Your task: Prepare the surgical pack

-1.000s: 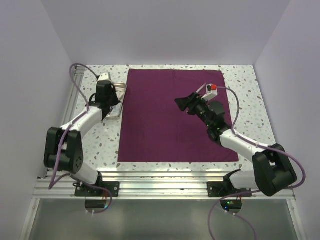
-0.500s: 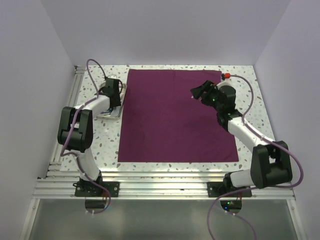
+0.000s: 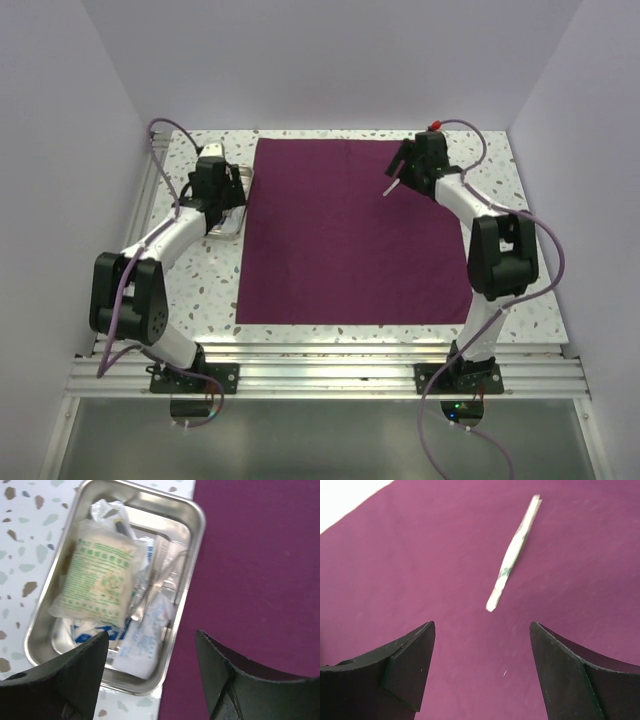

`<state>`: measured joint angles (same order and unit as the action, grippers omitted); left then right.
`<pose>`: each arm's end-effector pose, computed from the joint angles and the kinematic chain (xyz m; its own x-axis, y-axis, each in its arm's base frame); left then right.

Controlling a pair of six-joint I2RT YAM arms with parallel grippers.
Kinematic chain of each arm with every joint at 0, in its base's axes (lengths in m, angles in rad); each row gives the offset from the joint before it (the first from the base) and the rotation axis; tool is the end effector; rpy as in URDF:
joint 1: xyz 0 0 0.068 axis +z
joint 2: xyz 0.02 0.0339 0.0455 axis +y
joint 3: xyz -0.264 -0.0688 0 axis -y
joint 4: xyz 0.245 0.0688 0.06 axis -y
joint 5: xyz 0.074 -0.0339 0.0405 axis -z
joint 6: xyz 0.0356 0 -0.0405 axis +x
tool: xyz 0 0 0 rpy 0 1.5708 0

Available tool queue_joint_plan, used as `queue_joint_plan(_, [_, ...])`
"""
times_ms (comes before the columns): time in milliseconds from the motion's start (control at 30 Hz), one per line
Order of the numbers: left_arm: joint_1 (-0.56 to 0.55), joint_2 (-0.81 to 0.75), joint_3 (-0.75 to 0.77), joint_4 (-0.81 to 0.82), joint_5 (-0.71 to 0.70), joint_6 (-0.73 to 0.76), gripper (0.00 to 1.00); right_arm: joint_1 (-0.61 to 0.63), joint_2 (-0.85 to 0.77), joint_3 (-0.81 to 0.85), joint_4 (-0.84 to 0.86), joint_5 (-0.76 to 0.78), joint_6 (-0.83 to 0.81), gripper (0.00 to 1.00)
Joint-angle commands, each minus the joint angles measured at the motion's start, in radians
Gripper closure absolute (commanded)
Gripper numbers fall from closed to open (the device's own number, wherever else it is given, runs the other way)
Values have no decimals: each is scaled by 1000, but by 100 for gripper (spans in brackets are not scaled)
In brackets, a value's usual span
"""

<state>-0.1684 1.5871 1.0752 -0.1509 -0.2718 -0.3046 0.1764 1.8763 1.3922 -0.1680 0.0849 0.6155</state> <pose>0.3493 -0.0497 0.2431 -0.5646 -0.1971 -0.8015 -0.2269 0.9707 -0.0788 0.4250 0.0727 0.2379 -0.5504 0.4862 -0.6787 0.2564 0.8721 0.4169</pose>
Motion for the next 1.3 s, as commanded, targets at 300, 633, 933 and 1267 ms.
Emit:
queue_joint_plan(300, [-108, -174, -133, 224, 112, -117, 24, 0, 259, 347, -280, 285, 190, 25])
queue_joint_plan(633, [-128, -234, -173, 258, 102, -103, 24, 0, 403, 527, -323, 325, 199, 28])
queue_joint_plan(933, [-129, -263, -184, 266, 82, -90, 24, 0, 517, 665, -357, 374, 210, 33])
queue_joint_plan(1267, [-129, -250, -184, 278, 85, -82, 24, 2, 538, 657, -308, 365, 204, 55])
